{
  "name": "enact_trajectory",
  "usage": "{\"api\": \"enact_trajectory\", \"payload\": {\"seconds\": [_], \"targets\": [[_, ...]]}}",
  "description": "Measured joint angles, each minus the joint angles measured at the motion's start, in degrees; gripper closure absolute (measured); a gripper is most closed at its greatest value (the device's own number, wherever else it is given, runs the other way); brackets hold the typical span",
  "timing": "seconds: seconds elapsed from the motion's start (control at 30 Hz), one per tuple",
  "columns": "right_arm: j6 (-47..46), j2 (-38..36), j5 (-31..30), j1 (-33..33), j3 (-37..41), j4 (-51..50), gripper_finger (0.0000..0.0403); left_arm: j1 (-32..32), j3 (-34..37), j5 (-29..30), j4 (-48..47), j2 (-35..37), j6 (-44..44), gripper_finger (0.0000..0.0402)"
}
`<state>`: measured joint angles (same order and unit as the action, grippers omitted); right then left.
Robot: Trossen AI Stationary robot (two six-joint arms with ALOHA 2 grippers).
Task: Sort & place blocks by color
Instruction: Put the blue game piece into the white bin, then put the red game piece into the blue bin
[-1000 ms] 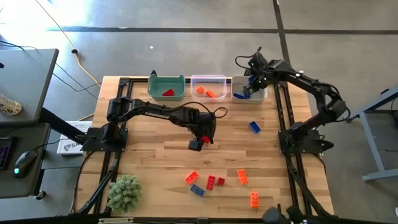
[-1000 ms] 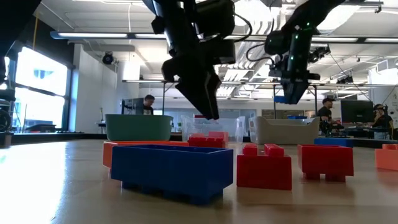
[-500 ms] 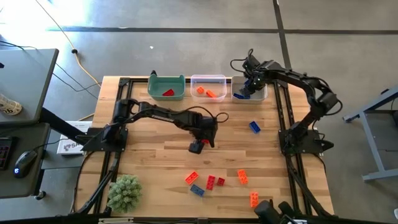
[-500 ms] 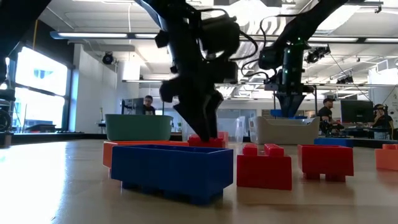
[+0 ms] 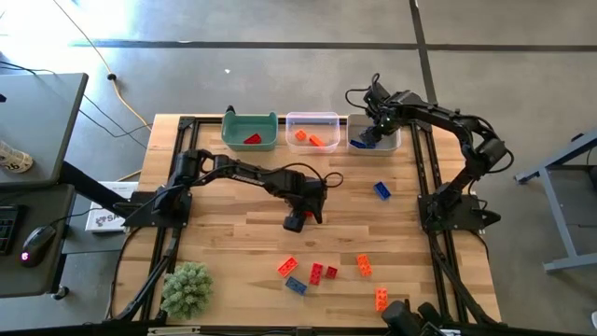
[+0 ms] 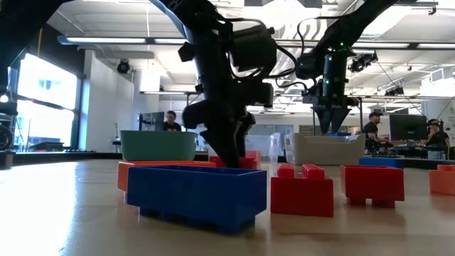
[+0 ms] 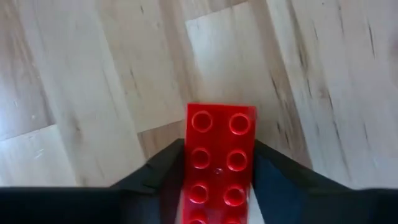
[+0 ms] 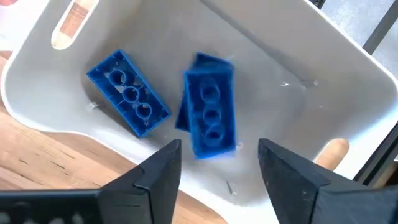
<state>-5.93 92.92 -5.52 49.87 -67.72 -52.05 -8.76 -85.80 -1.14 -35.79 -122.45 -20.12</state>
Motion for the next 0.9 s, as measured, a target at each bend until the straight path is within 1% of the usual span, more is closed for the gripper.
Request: {"api": "enact_trajectory", "payload": {"seconds": [0.07, 0.1, 0.2, 0.43, 0.77, 0.9], "targets": [[0.00, -0.01, -0.02, 0.00, 0.00, -0.11, 0.0196, -0.09, -0.02, -0.03, 0.04, 0.04, 0.00, 0.0287], [0.00, -0.01, -0.01, 0.00, 0.00, -0.20, 0.0195, -0.10, -0.04, -0.02, 0.12, 0.04, 0.00, 0.0291], [0.29, -0.19, -0.01, 0.01, 0.00, -0.40, 0.0198, -0.12, -0.04, -0.32, 0.15, 0.04, -0.01, 0.0291], [1.91, -3.04, 0.00, 0.00, 0.00, -0.71, 0.0220, -0.59, -0.42, -0.36, 0.30, 0.37, 0.29, 0.0291], [2.40, -8.63, 0.05, -0.02, 0.00, -1.67, 0.0234, -3.77, -7.74, 0.15, -2.15, 0.61, 2.11, 0.0291], [2.56, -10.61, 0.08, -0.02, 0.00, -1.67, 0.0234, -6.04, -11.09, 1.71, -4.22, 0.61, 2.56, 0.0291]]}}
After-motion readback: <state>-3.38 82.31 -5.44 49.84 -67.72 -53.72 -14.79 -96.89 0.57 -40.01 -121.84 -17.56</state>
